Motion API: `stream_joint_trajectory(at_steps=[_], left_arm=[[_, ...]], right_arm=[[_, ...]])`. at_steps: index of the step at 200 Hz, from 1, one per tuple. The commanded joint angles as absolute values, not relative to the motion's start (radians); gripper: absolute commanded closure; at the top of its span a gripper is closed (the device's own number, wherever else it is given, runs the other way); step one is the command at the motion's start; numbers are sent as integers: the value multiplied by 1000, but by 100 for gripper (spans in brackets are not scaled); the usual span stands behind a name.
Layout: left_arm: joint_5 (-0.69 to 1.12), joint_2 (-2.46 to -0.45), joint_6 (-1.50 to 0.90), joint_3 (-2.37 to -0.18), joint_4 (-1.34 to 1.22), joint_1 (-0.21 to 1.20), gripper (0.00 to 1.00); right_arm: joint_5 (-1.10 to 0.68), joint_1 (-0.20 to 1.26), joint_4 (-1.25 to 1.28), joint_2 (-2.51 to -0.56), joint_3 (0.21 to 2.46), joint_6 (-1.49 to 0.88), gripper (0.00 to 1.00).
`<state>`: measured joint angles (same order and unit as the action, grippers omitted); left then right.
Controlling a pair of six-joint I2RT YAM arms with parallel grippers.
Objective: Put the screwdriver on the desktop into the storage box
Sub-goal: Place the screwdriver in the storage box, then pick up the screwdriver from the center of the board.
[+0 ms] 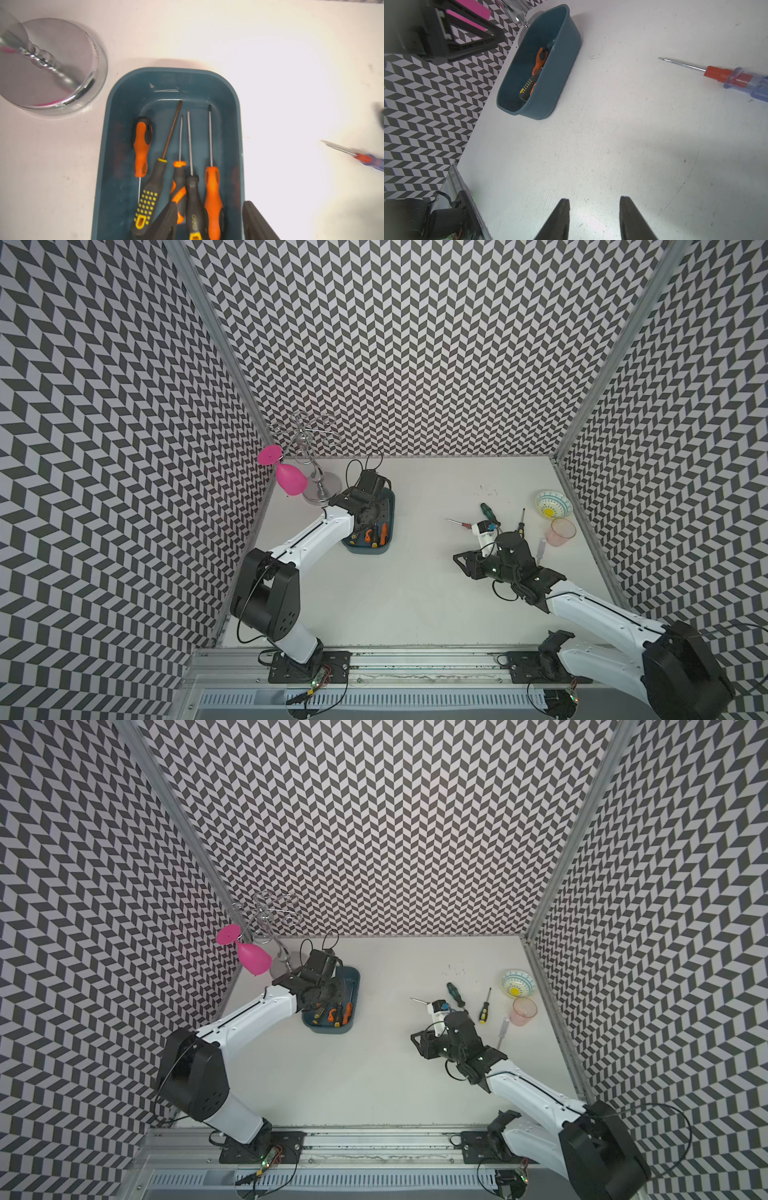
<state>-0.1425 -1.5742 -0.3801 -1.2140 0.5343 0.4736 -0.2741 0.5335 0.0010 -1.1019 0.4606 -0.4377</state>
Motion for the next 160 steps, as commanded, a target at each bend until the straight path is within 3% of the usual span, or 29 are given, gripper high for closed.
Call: stream_joint_trajectory(at_steps=[1,98,160], left_arm=[[-82,-1499,-419,-1158,478,499,44],[55,-1172,-501,-825,278,548,40],[127,-1018,-583,-667,175,587,38]], right_arm=[[-243,529,-4,-1112,496,-443,56],[-139,522,-80,-1190,635,-440,53],[-30,502,-170,-1354,796,-417,51]])
